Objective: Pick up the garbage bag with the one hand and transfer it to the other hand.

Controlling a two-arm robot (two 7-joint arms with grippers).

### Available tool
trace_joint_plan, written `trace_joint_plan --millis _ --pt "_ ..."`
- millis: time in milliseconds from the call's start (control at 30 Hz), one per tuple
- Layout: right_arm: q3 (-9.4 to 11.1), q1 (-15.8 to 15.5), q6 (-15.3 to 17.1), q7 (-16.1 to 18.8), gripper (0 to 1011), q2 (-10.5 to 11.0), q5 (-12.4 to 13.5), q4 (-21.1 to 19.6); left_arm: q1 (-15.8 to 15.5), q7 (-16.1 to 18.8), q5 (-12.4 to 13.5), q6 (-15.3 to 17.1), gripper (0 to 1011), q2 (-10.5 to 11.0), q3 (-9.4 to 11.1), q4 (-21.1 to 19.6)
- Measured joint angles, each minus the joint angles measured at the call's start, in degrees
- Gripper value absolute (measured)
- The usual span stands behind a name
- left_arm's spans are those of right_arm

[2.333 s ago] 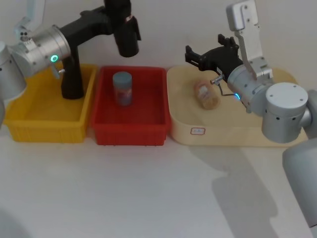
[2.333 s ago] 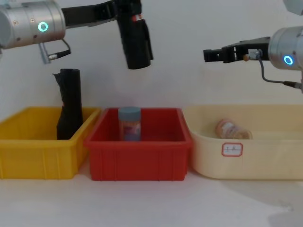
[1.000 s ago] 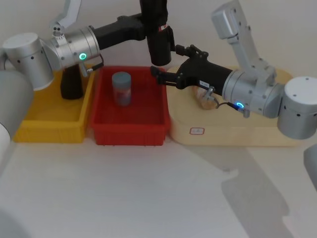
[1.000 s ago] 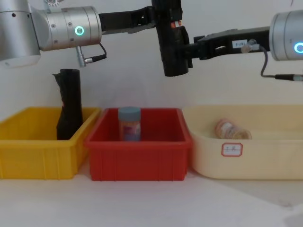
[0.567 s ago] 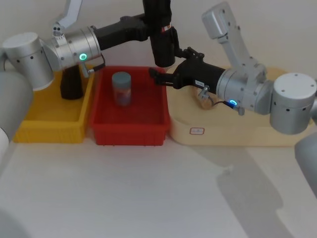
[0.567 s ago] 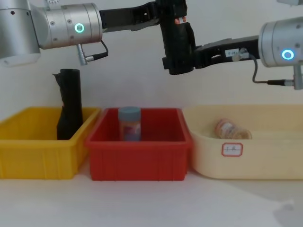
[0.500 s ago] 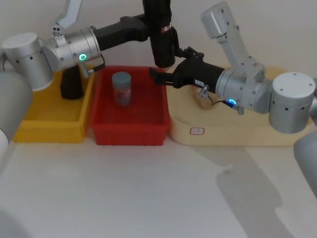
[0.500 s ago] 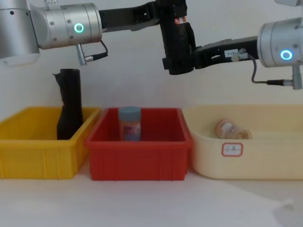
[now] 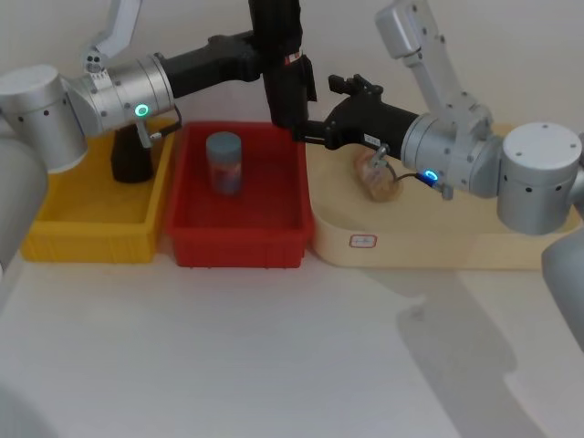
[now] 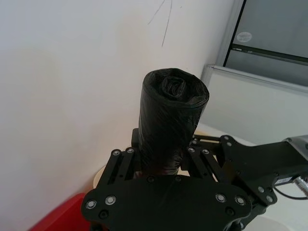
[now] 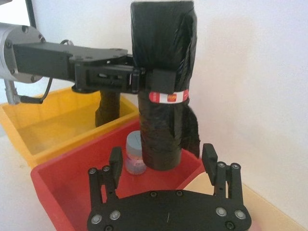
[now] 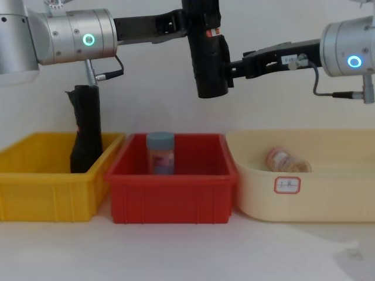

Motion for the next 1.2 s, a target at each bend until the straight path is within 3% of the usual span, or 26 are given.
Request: trace_joint_plan --millis 667,1200 --pt "-1.3 2.7 -0.3 0.2 1001 -1.0 0.9 3.6 1.2 1.9 -0.6 -0.1 405 0.0 0.8 -2.5" --pt "-2.6 6.4 -1.4 -0.6 1001 -3.1 1.0 9.7 2.2 2.7 -1.3 0.5 405 0.0 1.7 -4.8"
